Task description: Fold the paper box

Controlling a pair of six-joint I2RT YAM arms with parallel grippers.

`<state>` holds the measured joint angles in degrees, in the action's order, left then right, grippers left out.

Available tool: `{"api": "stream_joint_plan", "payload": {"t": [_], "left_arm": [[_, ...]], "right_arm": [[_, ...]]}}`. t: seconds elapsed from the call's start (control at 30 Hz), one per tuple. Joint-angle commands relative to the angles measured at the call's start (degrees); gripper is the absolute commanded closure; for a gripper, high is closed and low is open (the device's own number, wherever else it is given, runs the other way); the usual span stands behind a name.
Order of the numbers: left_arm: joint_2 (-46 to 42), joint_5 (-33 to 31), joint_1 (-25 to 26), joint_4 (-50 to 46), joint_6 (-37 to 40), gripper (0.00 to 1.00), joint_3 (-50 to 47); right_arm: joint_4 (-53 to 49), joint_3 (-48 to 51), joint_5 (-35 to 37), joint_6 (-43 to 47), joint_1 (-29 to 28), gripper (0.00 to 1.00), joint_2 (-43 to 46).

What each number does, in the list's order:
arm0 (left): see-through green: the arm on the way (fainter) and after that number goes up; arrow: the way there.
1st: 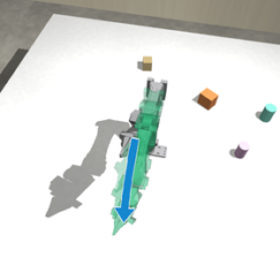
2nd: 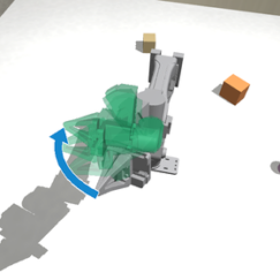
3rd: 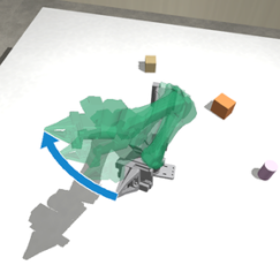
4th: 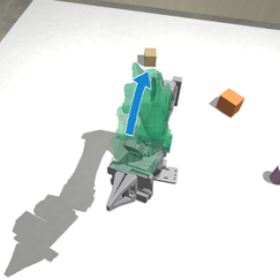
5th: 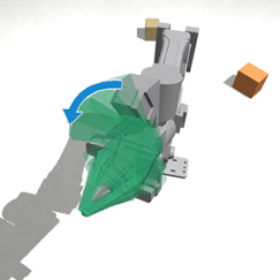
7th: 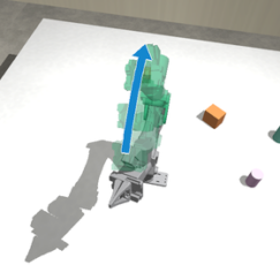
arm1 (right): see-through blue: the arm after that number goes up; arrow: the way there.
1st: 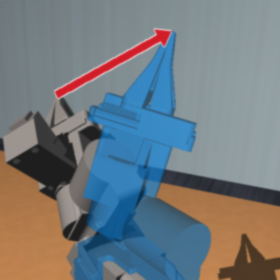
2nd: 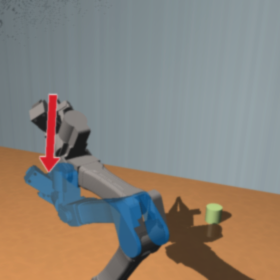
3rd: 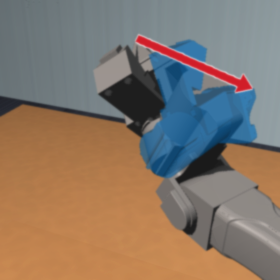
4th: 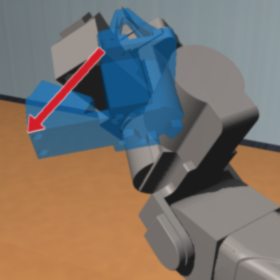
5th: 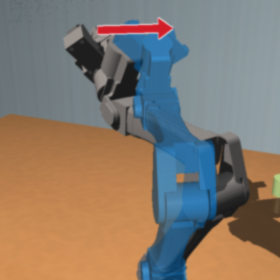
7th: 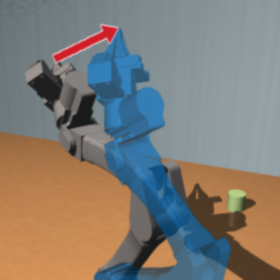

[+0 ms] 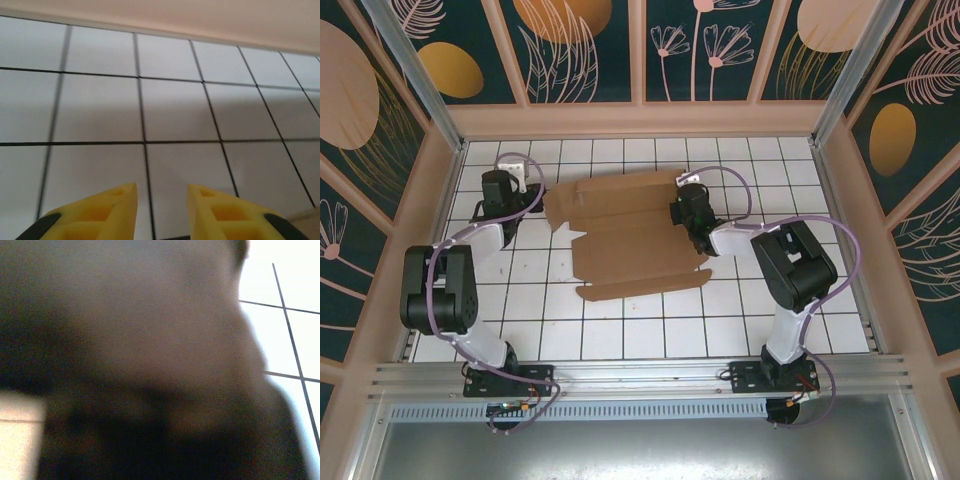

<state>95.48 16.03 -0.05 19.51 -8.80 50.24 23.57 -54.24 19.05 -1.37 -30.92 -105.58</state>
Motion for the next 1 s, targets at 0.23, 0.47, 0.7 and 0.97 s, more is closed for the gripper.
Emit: {"api": "stream_joint_plan", "payload": {"t": [0.23,0.47,0.7,0.97], "left_arm": [[-3.04,15.43,0.35,2.01,-1.91,0.67,-1.22],[-4.96,15.93,3.35,1.59,-2.36,0.67,-3.30],[-7.10,16.52,6.02,1.49,-2.78,0.67,-6.05],[-10.44,16.25,8.10,3.91,-3.50,0.59,-9.49]], "right_arm": [[-8.19,-0.40,-1.10,2.44,-1.03,0.99,-2.37],[-8.98,-1.04,-1.06,1.73,-0.90,0.99,-2.82],[-8.90,-0.80,-1.01,1.10,-0.81,0.99,-3.05],[-9.31,-1.39,-1.24,0.66,-0.90,0.99,-3.58]]}}
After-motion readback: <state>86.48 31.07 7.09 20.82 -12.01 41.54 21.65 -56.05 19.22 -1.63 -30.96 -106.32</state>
